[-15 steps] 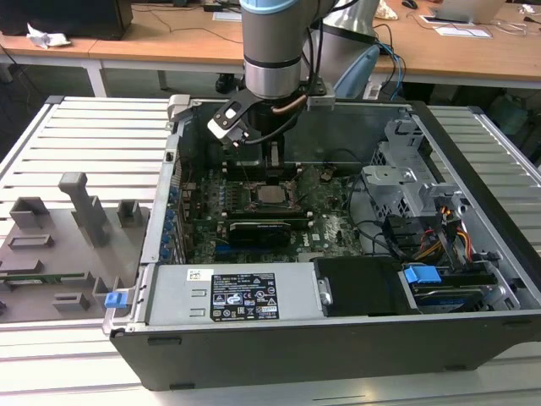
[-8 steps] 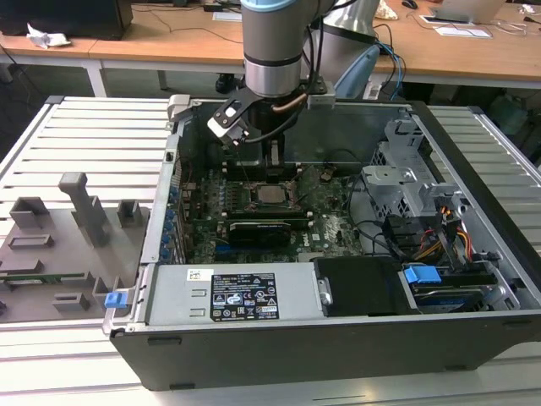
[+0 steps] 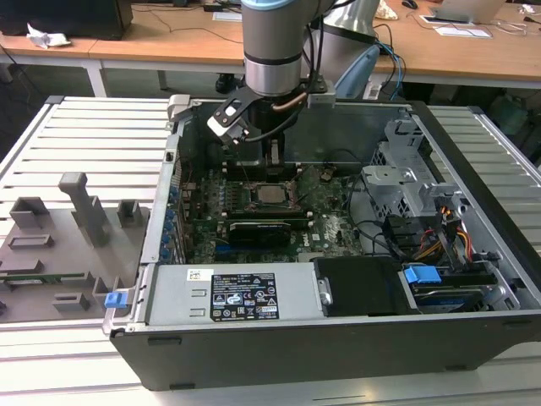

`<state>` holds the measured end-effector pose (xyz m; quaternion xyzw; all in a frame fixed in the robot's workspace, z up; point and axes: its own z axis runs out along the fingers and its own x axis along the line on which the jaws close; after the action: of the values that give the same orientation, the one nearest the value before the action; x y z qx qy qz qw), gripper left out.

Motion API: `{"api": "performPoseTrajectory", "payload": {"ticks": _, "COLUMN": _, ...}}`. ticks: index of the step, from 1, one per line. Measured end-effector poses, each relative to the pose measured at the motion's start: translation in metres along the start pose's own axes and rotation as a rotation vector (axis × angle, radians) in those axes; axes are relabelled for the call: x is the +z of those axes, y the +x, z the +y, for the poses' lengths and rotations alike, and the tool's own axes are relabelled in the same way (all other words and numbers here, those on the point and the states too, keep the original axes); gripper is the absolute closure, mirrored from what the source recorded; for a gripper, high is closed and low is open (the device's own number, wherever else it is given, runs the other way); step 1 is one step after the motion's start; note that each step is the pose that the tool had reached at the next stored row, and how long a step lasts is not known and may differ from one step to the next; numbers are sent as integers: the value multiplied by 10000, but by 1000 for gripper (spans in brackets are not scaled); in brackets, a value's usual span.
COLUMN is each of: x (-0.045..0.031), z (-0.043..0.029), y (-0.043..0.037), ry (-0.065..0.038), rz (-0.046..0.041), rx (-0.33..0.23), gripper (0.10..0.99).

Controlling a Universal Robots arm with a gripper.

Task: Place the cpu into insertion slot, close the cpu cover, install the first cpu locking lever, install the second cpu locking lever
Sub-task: 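Close the cpu cover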

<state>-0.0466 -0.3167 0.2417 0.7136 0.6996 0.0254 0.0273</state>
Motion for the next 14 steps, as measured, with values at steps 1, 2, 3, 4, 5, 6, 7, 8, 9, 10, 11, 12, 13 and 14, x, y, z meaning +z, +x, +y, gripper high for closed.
{"api": "performPoseTrajectory", "payload": {"ticks": 1, "x": -2, "z": 0, "y": 0, "ry": 1, "rz": 0, "rx": 1, "gripper": 980}}
{"api": "performPoseTrajectory", "payload": {"ticks": 2, "x": -4, "z": 0, "y": 0, "ry": 1, "rz": 0, "rx": 2, "gripper": 980}}
{"api": "performPoseTrajectory", "payload": {"ticks": 3, "x": -9, "z": 1, "y": 0, "ry": 4, "rz": -1, "rx": 3, "gripper": 980}}
{"api": "performPoseTrajectory", "payload": {"ticks": 4, "x": -11, "z": 2, "y": 0, "ry": 5, "rz": 0, "rx": 4, "gripper": 980}}
{"api": "performPoseTrajectory", "payload": {"ticks": 5, "x": -12, "z": 2, "y": 0, "ry": 7, "rz": 0, "rx": 4, "gripper": 980}}
{"api": "performPoseTrajectory", "payload": {"ticks": 6, "x": -14, "z": 2, "y": 0, "ry": 8, "rz": 0, "rx": 4, "gripper": 980}}
{"api": "performPoseTrajectory", "payload": {"ticks": 7, "x": -15, "z": 2, "y": 0, "ry": 8, "rz": 0, "rx": 4, "gripper": 980}}
{"api": "performPoseTrajectory", "payload": {"ticks": 8, "x": -16, "z": 3, "y": 0, "ry": 9, "rz": 0, "rx": 4, "gripper": 980}}
{"api": "performPoseTrajectory", "payload": {"ticks": 9, "x": -18, "z": 3, "y": 0, "ry": 10, "rz": -2, "rx": 4, "gripper": 980}}
{"api": "performPoseTrajectory", "payload": {"ticks": 10, "x": -22, "z": 3, "y": 0, "ry": 11, "rz": -3, "rx": 4, "gripper": 980}}
{"api": "performPoseTrajectory", "payload": {"ticks": 11, "x": -24, "z": 3, "y": 0, "ry": 11, "rz": -1, "rx": 4, "gripper": 980}}
{"api": "performPoseTrajectory", "payload": {"ticks": 12, "x": -26, "z": 3, "y": 0, "ry": 11, "rz": 0, "rx": 5, "gripper": 980}}
{"api": "performPoseTrajectory", "payload": {"ticks": 13, "x": -29, "z": 4, "y": 0, "ry": 11, "rz": 0, "rx": 5, "gripper": 980}}
{"api": "performPoseTrajectory", "payload": {"ticks": 14, "x": -31, "z": 4, "y": 0, "ry": 12, "rz": 0, "rx": 5, "gripper": 980}}
